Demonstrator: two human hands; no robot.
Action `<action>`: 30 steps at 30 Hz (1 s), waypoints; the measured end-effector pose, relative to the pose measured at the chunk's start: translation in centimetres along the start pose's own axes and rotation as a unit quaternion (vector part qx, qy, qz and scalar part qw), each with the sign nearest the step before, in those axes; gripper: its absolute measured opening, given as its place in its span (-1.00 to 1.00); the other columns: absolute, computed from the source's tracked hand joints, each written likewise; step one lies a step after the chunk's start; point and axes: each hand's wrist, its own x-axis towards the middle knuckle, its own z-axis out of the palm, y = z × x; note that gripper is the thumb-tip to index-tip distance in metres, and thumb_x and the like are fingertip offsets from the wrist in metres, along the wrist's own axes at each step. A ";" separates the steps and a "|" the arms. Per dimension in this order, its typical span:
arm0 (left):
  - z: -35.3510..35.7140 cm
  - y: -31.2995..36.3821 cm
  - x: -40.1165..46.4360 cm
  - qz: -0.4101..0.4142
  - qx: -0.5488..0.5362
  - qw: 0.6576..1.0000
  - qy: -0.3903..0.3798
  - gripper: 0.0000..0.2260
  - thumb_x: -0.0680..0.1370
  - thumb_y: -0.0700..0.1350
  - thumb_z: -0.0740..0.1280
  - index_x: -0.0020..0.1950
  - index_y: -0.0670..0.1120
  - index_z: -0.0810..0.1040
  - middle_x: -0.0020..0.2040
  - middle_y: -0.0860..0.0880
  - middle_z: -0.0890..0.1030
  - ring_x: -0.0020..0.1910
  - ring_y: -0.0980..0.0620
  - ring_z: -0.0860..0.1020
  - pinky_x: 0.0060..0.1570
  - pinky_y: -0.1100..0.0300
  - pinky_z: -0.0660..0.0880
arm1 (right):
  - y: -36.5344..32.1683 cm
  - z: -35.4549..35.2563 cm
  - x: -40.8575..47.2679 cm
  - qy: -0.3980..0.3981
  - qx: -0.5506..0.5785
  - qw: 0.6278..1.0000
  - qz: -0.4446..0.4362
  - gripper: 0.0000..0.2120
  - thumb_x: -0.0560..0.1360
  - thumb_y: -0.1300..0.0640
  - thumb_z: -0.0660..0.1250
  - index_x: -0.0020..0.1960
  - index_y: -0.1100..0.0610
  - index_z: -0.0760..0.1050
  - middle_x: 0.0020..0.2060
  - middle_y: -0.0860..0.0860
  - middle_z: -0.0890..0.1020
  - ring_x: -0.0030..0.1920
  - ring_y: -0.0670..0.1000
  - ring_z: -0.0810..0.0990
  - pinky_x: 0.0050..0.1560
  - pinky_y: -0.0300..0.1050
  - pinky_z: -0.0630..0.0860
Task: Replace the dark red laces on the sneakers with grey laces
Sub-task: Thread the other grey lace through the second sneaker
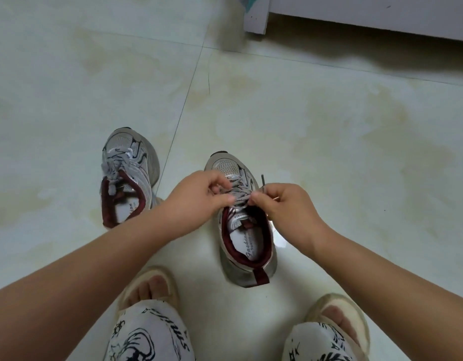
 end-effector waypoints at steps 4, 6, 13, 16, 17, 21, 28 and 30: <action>0.2 -1.6 -0.5 -0.006 0.091 0.994 -0.051 -0.72 0.45 -0.27 0.34 0.09 0.00 0.46 -0.11 0.00 0.48 -0.35 0.18 0.37 -0.29 0.30 0.34 | 0.2 0.7 0.3 0.030 0.004 0.999 0.019 -0.69 0.49 0.09 0.32 -0.26 0.34 0.54 -0.46 0.10 0.45 -0.41 -0.04 0.34 -0.31 -0.17 0.30; 0.3 -1.8 -0.5 0.003 0.118 0.992 -0.047 -0.81 0.45 -0.23 0.35 0.01 -0.03 0.46 -0.09 -0.01 0.52 -0.34 0.17 0.37 -0.31 0.30 0.32 | 0.2 0.9 0.7 0.061 -0.009 0.998 0.019 -0.75 0.49 0.11 0.31 -0.22 0.29 0.53 -0.37 0.17 0.55 -0.35 0.01 0.44 -0.25 -0.10 0.41; -0.3 -1.3 -0.7 0.093 0.235 0.967 -0.013 -0.88 0.57 -0.11 0.18 -0.14 -0.09 0.42 -0.19 -0.04 0.46 -0.15 -0.08 0.45 -0.15 0.08 0.37 | -1.7 0.5 0.6 0.113 -0.223 0.957 -0.143 -0.52 0.41 0.15 0.34 0.32 0.04 0.38 0.07 0.03 0.36 0.18 0.06 0.34 0.24 -0.01 0.33; -0.7 -0.6 -0.5 0.132 0.198 0.971 -0.010 -0.87 0.56 -0.12 0.18 -0.19 -0.03 0.36 -0.25 -0.02 0.45 -0.21 -0.05 0.41 -0.24 0.10 0.27 | -2.5 1.7 0.7 -0.001 -0.321 0.924 -0.210 -0.68 0.41 0.07 0.36 0.16 0.01 0.53 -0.10 -0.05 0.33 0.09 0.06 0.37 0.06 -0.07 0.28; -0.9 -0.6 -0.5 0.135 0.197 0.971 -0.016 -0.86 0.56 -0.13 0.18 -0.21 -0.03 0.33 -0.29 0.00 0.42 -0.24 -0.03 0.38 -0.27 0.14 0.20 | -2.8 2.0 1.0 -0.016 -0.348 0.913 -0.212 -0.76 0.43 0.06 0.34 0.10 0.01 0.55 -0.15 -0.07 0.34 0.06 0.06 0.40 -0.01 -0.11 0.24; -0.8 -1.5 -0.1 0.116 0.266 0.956 -0.038 -0.77 0.60 -0.08 0.15 -0.26 -0.07 0.26 -0.40 0.04 0.29 -0.27 -0.01 0.31 -0.32 0.18 0.10 | -3.5 1.6 1.7 0.017 -0.307 0.934 -0.182 -0.91 0.50 0.13 0.26 -0.05 0.06 0.54 -0.39 -0.13 0.41 -0.19 0.04 0.45 -0.13 -0.18 0.22; -1.1 -2.5 0.2 -0.047 -0.102 0.991 -0.079 -0.83 0.52 -0.29 0.29 -0.25 -0.10 0.52 -0.39 0.00 0.56 -0.42 0.10 0.54 -0.25 0.21 0.56 | -3.4 1.7 1.6 0.003 -0.174 0.978 -0.115 -0.78 0.42 0.10 0.41 -0.08 0.01 0.36 -0.40 -0.10 0.40 -0.37 -0.11 0.37 -0.31 -0.18 0.30; -1.1 -2.6 0.3 -0.071 -0.165 0.980 -0.082 -0.80 0.51 -0.33 0.30 -0.26 -0.09 0.50 -0.39 -0.03 0.58 -0.44 0.14 0.55 -0.30 0.30 0.55 | -3.5 1.5 1.3 0.010 -0.162 0.981 -0.109 -0.78 0.38 0.10 0.42 -0.18 0.05 0.36 -0.41 -0.10 0.37 -0.37 -0.09 0.34 -0.34 -0.20 0.27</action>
